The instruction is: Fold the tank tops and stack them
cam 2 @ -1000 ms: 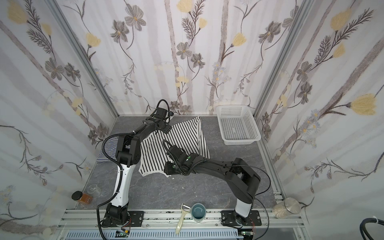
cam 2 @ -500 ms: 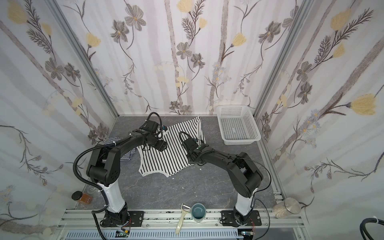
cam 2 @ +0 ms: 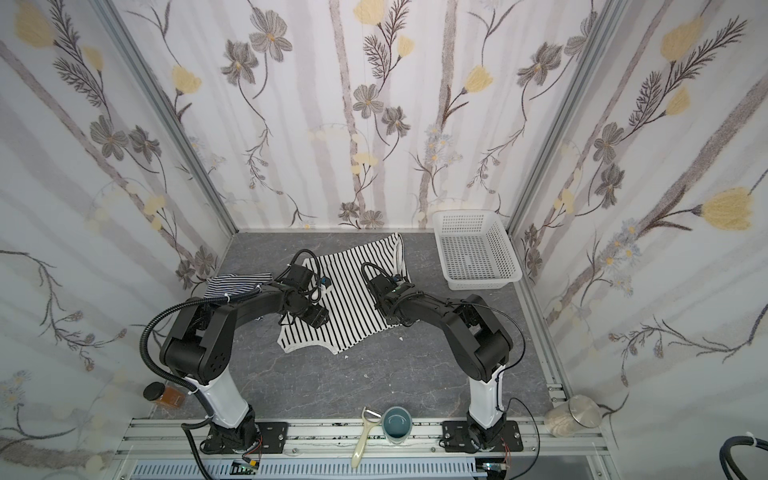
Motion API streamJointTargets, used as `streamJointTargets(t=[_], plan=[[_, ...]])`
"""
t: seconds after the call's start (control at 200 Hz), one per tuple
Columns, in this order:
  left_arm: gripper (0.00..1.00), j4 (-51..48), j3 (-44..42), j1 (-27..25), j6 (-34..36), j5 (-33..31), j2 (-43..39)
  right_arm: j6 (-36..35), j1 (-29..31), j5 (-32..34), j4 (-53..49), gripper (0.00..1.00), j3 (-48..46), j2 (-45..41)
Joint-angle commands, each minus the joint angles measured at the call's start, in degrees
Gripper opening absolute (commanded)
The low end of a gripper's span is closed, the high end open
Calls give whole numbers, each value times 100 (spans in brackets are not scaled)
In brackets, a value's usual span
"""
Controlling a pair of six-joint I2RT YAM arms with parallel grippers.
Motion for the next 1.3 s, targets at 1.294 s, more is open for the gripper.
streamJointTargets(t=[1.294], plan=[[74, -283, -236, 558, 1370, -1183, 23, -271, -1041, -2370, 1245, 2, -1444, -1689]])
